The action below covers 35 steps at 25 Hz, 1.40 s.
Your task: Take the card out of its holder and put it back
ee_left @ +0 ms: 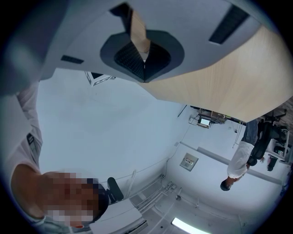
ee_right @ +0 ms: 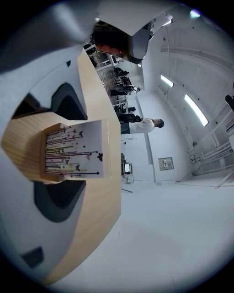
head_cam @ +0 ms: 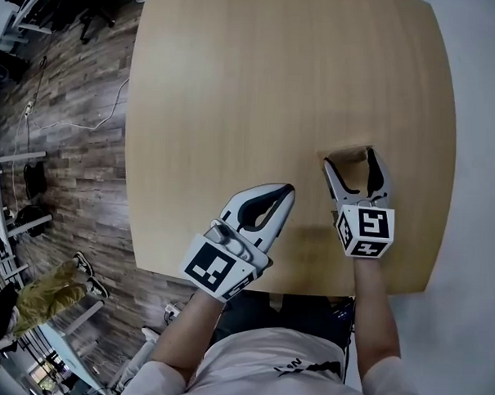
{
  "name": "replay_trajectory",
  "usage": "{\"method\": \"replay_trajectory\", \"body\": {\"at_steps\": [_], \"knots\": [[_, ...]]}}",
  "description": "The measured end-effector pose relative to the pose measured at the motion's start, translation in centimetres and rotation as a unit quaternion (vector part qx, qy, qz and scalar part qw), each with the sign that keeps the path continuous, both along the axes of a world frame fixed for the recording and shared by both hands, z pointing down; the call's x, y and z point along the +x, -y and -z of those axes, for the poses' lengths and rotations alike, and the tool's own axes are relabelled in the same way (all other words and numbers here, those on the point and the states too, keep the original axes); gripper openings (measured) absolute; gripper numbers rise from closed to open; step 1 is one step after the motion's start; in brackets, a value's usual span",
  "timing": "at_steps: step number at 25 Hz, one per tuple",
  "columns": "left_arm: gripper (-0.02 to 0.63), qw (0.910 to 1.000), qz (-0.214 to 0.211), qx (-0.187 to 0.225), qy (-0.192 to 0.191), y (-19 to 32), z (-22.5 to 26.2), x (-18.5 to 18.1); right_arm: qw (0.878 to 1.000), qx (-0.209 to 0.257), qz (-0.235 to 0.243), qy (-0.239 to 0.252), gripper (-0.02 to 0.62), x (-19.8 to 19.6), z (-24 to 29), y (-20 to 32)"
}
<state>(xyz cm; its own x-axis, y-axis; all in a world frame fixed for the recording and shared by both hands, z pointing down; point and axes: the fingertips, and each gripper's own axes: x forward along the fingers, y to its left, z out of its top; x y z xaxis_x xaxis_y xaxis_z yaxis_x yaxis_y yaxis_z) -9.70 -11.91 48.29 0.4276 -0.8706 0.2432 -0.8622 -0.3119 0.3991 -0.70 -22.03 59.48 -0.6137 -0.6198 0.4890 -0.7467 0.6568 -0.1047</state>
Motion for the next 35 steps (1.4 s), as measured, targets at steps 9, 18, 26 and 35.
{"method": "replay_trajectory", "body": {"at_steps": [9, 18, 26, 35], "knots": [[0.014, 0.9998, -0.017, 0.006, 0.004, -0.4, 0.8, 0.0, 1.000, 0.000, -0.019, 0.014, 0.399, 0.4, 2.2, -1.8], [0.014, 0.9989, -0.037, 0.021, 0.019, -3.0, 5.0, 1.8, 0.996, 0.040, 0.041, 0.067, 0.378, -1.5, 12.0, -7.4], [0.014, 0.9983, -0.034, 0.043, 0.018, -4.8, 11.3, 2.3, 0.987, 0.111, 0.048, 0.107, 0.064, -1.4, 23.1, -10.1], [0.014, 0.9961, -0.043, 0.074, 0.018, -7.7, 16.1, 2.9, 0.984, 0.122, 0.046, 0.118, 0.021, -1.8, 26.9, -14.4]]}}
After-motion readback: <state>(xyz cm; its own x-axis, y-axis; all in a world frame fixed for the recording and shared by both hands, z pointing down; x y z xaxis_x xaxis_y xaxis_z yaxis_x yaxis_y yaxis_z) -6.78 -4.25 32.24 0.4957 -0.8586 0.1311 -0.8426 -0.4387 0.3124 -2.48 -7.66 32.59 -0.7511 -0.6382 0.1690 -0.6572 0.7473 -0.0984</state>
